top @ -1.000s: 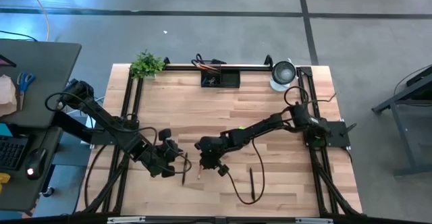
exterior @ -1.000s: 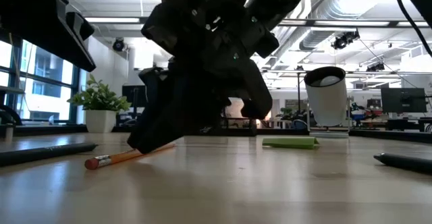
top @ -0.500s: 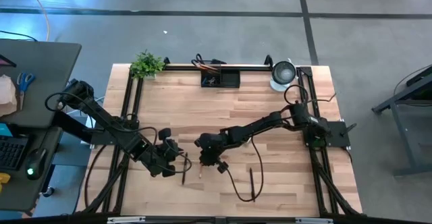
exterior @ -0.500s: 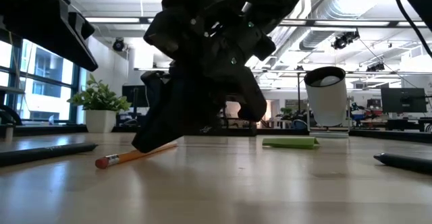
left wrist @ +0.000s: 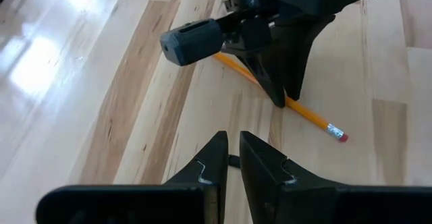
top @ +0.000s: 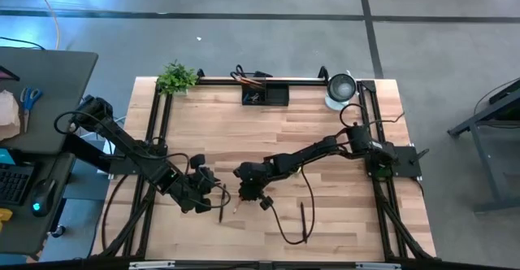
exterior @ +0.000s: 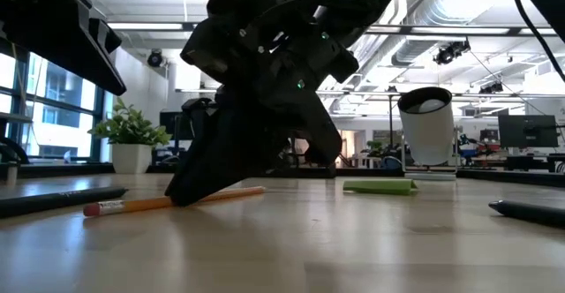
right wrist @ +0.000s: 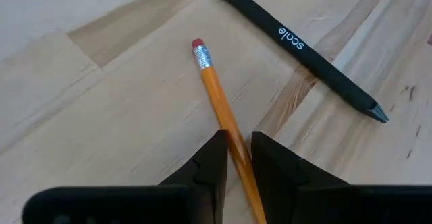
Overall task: Pick and place office supplies into organizer
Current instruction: Put the orange pencil into the black desk organizer
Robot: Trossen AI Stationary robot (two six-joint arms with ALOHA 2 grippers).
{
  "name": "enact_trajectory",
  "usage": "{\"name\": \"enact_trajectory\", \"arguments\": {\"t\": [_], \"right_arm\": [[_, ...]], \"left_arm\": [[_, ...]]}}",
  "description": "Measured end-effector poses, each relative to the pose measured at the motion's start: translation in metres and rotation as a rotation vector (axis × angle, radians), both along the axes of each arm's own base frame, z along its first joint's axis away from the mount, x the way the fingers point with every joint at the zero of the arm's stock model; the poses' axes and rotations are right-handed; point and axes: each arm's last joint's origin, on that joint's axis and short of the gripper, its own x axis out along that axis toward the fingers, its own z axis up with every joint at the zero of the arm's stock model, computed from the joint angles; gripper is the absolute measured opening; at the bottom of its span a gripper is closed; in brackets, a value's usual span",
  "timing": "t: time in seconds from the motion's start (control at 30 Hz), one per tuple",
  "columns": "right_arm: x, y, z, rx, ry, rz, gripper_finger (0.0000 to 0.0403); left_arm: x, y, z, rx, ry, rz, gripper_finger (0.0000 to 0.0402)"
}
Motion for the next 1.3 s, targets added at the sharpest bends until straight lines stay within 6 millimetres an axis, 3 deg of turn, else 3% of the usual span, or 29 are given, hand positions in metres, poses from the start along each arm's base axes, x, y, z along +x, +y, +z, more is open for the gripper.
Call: {"name": "enact_trajectory", "arguments": {"t": [0.37,0.57,0.73,0.83,0.97,1.17,1.3], "right_arm": [[-0.002,0.002,-0.002,-0.031,0.018,-0.042,0.0062],[-0.003,0.005,-0.002,-0.03,0.017,-0.034,0.0027],[-0.003,0.007,0.013,0.036,0.005,-0.046,0.0008],[-0.011,0.006,0.031,0.048,0.035,-0.046,0.0017],[-0.022,-0.003,0.075,0.048,0.033,-0.068,0.0015],[-0.044,-0.03,0.138,0.021,-0.019,-0.156,0.0008],[-0.055,-0.067,0.18,0.022,-0.137,-0.243,0.0012]], "left_arm": [[0.0,0.0,0.0,-0.01,0.002,0.003,0.0028],[0.0,0.0,0.0,-0.01,0.002,0.003,0.0028],[0.0,0.0,0.0,-0.01,0.002,0.003,0.0028],[0.0,0.0,0.0,-0.015,0.008,-0.001,0.0028],[-0.001,0.0,-0.001,-0.016,0.021,-0.005,0.0028],[-0.001,0.0,-0.001,-0.014,0.024,-0.004,0.0028],[-0.002,0.0,-0.001,-0.008,0.022,0.001,0.0028]]}}
